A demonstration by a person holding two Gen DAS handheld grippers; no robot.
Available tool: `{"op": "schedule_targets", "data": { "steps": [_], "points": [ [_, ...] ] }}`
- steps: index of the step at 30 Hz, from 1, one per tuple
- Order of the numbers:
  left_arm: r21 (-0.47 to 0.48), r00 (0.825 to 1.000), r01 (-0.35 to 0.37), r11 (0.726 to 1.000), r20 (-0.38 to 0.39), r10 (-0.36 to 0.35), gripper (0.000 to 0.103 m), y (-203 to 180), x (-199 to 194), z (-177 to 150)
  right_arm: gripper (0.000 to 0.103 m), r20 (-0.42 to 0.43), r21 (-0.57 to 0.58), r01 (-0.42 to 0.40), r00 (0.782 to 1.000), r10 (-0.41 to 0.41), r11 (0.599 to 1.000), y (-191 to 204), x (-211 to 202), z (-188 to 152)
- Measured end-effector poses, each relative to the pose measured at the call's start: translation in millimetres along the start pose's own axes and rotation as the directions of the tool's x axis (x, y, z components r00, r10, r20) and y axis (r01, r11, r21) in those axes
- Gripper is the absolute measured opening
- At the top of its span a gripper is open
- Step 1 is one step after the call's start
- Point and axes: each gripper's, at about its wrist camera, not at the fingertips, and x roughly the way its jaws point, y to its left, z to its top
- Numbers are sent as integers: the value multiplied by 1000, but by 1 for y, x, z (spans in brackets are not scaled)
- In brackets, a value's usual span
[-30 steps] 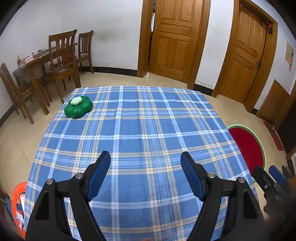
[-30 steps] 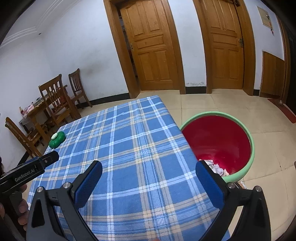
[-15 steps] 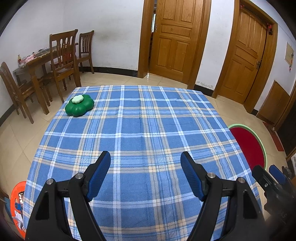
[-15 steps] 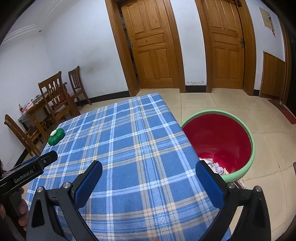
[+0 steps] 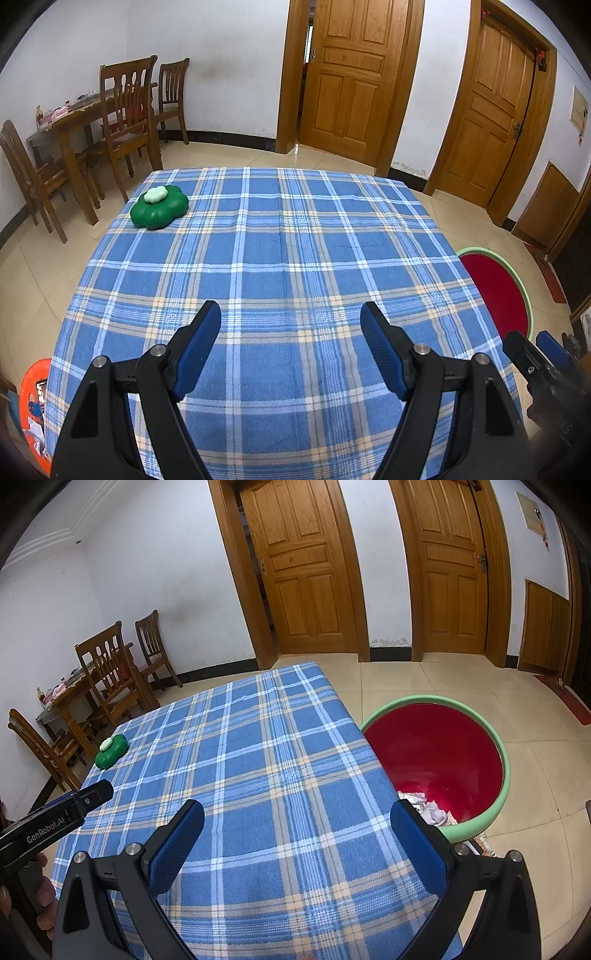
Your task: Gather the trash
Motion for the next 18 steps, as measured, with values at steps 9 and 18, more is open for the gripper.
{"op": "schedule_targets", "data": {
  "steps": [9, 18],
  "points": [
    [-3, 1000, -2, 1000, -2, 2, 77, 1, 0, 0, 103, 0, 0, 0, 1000, 0, 1000, 0, 0, 0],
    [-3, 1000, -1, 1000, -2, 1, 77, 1, 0, 0, 103, -2, 0, 0, 1000, 0, 1000, 0, 0, 1]
  ]
}}
